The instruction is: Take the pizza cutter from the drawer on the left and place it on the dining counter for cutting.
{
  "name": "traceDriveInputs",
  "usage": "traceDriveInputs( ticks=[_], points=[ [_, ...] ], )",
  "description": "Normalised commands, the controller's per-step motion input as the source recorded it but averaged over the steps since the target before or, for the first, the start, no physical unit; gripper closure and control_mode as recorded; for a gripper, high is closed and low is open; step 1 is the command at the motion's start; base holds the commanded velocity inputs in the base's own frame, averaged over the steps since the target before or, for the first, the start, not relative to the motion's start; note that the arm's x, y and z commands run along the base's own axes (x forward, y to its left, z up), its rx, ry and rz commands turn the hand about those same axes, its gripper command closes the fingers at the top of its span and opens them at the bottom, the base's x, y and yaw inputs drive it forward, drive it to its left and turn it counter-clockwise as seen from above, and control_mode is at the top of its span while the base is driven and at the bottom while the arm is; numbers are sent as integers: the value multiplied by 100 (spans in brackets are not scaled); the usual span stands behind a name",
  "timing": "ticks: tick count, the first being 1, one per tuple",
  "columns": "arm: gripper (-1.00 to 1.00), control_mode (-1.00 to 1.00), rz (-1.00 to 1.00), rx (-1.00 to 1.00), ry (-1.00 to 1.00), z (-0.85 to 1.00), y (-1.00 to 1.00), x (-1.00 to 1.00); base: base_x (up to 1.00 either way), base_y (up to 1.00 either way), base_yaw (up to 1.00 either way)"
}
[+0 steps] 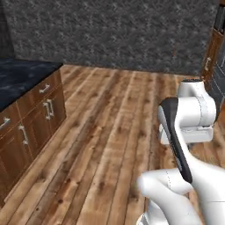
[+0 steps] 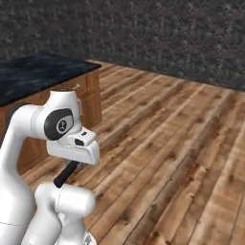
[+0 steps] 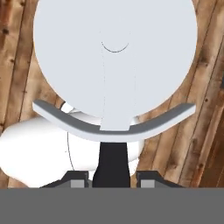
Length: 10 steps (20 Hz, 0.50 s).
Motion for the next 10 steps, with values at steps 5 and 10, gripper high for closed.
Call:
traceDriveInputs(
  ticks=[5,10],
  points=[
    [100,100,0,0,0,0,0,0,25,17,86],
    [100,100,0,0,0,0,0,0,43,6,85]
  ],
)
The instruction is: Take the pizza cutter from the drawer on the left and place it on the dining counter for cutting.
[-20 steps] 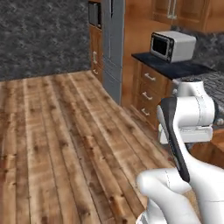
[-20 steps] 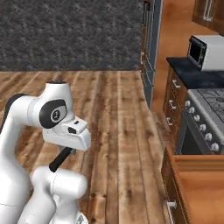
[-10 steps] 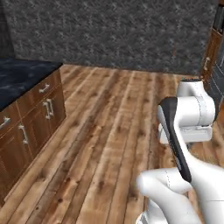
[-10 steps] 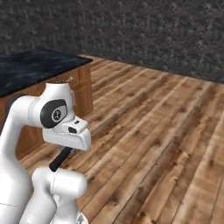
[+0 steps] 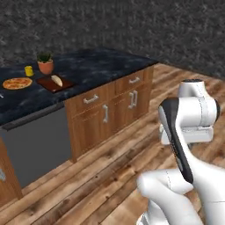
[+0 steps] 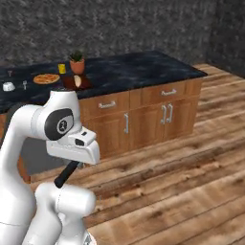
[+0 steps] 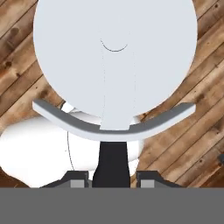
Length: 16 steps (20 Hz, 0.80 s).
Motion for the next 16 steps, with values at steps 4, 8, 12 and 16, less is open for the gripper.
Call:
traceDriveInputs(
  ticks=[4,8,12,16],
  points=[
    [100,100,0,0,0,0,0,0,76,0,79],
    [100,100,0,0,0,0,0,0,100,0,57],
    [100,100,0,0,0,0,0,0,100,-12,28],
    [100,100,0,0,0,0,0,0,100,-10,27]
  ],
)
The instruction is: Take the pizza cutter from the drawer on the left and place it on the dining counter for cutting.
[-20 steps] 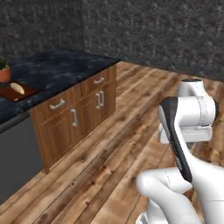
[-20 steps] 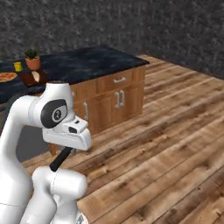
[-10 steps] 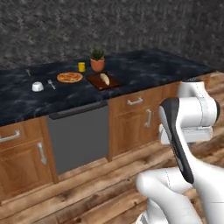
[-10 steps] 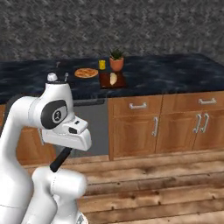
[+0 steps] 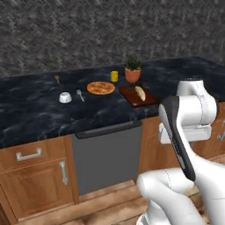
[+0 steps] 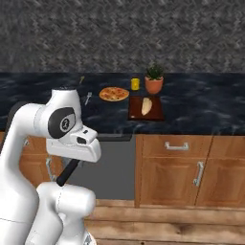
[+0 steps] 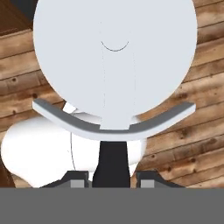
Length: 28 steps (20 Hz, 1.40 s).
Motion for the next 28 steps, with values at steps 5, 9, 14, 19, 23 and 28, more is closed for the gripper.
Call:
traceDriveInputs(
  ticks=[5,9,14,19,23,28],
  points=[
    [100,100,0,0,0,0,0,0,100,-18,32],
    [100,100,0,0,0,0,0,0,78,-39,25],
    [100,100,0,0,0,0,0,0,65,-32,14],
    [100,100,0,0,0,0,0,0,58,-1,1],
    [100,100,0,0,0,0,0,0,58,0,0],
    [100,100,0,0,0,0,0,0,45,0,0]
  ],
)
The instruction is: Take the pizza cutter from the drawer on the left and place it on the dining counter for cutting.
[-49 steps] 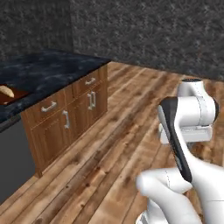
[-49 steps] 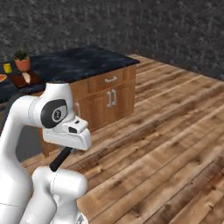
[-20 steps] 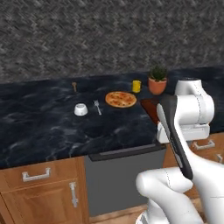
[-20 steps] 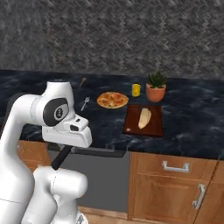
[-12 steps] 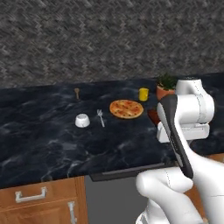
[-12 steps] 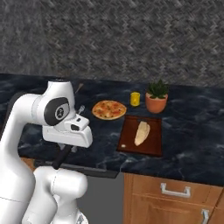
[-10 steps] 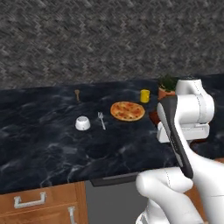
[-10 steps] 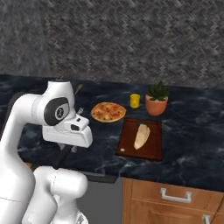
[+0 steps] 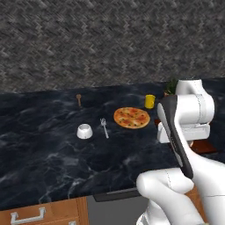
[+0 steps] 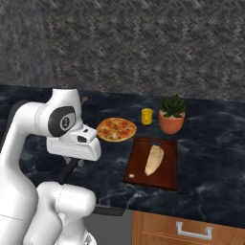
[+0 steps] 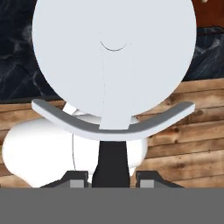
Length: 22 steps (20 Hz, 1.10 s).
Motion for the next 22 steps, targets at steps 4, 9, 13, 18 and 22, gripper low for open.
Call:
traceDriveInputs(
  ticks=[4,9,13,18,22],
  points=[
    [100,100,0,0,0,0,0,0,47,2,0],
    [100,-100,0,0,0,0,2,43,24,2,0],
    [100,-100,2,1,0,0,12,96,0,0,0],
    [100,-100,5,1,1,-2,21,100,0,0,0],
    [100,-100,6,0,4,-12,27,99,0,0,0]
  ],
)
